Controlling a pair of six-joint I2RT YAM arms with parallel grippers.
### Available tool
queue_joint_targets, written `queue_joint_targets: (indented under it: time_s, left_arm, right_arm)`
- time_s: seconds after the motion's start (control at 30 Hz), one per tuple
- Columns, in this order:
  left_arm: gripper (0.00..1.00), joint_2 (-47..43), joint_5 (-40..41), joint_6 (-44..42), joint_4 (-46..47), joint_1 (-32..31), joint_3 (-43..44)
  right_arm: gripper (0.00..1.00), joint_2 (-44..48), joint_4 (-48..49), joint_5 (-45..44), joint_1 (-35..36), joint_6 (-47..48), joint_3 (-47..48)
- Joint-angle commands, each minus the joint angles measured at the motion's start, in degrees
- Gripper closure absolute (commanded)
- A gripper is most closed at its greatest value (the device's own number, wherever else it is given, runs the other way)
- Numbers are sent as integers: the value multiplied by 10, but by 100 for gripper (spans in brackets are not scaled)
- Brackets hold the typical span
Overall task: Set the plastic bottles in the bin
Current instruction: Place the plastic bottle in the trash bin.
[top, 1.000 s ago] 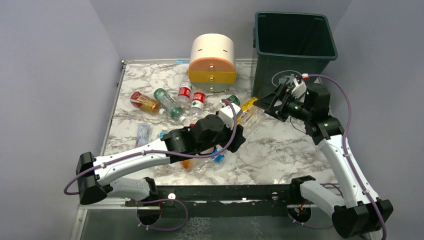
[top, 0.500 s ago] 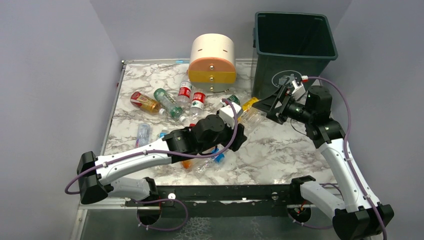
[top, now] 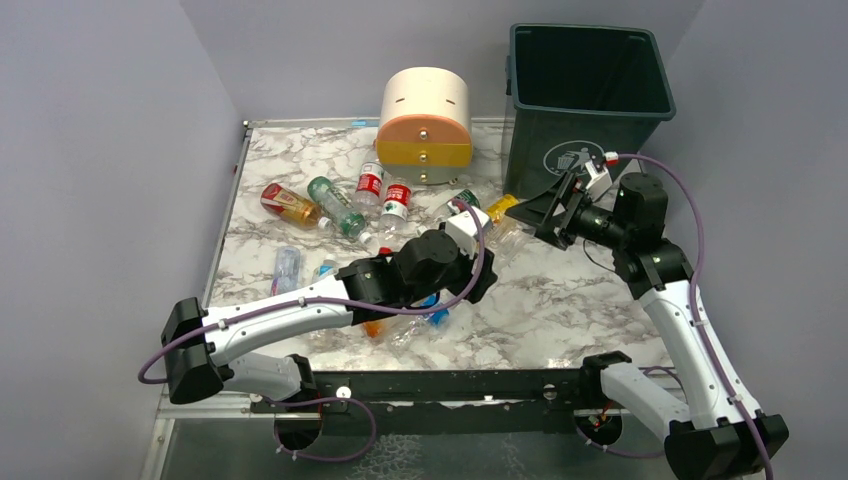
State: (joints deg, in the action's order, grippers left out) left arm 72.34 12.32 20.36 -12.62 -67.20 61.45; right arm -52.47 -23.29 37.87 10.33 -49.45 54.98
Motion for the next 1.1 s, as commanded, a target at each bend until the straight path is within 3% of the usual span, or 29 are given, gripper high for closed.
queue_joint_targets:
  time_s: [0.0, 0.43, 0.6, 0.8, 0.87, 0.97, 1.07]
  left_arm:
    - [46, 3, 14, 3, 18, -1, 14]
    - [46, 18, 14, -13, 28, -1, 38]
    - [46, 32, 10, -16, 30, -1, 46]
    - [46, 40, 4, -19, 32, -1, 52]
    - [41, 39, 3, -17, 27, -1, 50]
    - [39, 36, 7, -12, 25, 0, 43]
    - [37, 30, 9, -9, 24, 0, 39]
  right_arm:
    - [0, 10, -19, 17, 0, 8, -5]
    - [0, 11, -50, 6, 1, 24, -7]
    - [6, 9, -44, 11, 1, 22, -6]
    - [19, 9, -45, 8, 1, 23, -6]
    - [24, 10, -45, 6, 1, 24, -7]
    - [37, 11, -42, 6, 1, 23, -10]
    - [40, 11, -37, 6, 1, 21, -15]
